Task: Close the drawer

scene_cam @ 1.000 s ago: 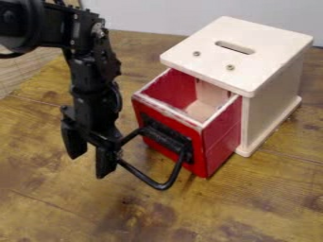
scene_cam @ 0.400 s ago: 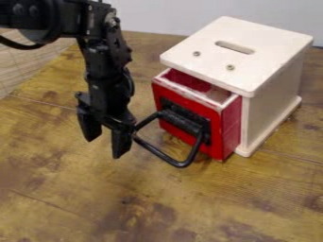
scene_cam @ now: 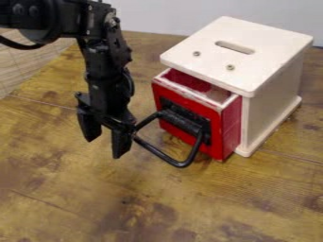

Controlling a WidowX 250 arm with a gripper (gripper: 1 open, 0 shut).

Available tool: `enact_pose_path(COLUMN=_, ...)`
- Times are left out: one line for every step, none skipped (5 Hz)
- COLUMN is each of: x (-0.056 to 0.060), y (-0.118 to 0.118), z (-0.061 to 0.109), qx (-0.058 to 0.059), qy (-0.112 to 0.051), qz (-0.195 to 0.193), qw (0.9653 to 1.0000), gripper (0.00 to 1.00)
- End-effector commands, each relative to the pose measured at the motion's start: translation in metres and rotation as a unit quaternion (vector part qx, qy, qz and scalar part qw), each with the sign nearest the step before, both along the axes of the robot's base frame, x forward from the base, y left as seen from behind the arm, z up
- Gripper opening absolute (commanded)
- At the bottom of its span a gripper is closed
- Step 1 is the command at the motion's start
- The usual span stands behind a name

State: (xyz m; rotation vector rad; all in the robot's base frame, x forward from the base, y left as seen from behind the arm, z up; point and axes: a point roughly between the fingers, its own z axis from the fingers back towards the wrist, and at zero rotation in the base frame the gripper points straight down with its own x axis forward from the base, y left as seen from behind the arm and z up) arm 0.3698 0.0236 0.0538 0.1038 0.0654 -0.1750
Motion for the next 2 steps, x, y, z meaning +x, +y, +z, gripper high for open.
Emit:
enact_pose_path(x=0.0118, y=-0.0032, z=0.0172, qx=-0.004, qy=-0.039, qz=0.017, qw=0.9991, gripper=1.0)
enact_pose_path(x=0.0114, y=-0.0053, z=0.0162, qx=-0.006, qy=-0.04, qz=0.024, qw=0.9989, gripper=1.0)
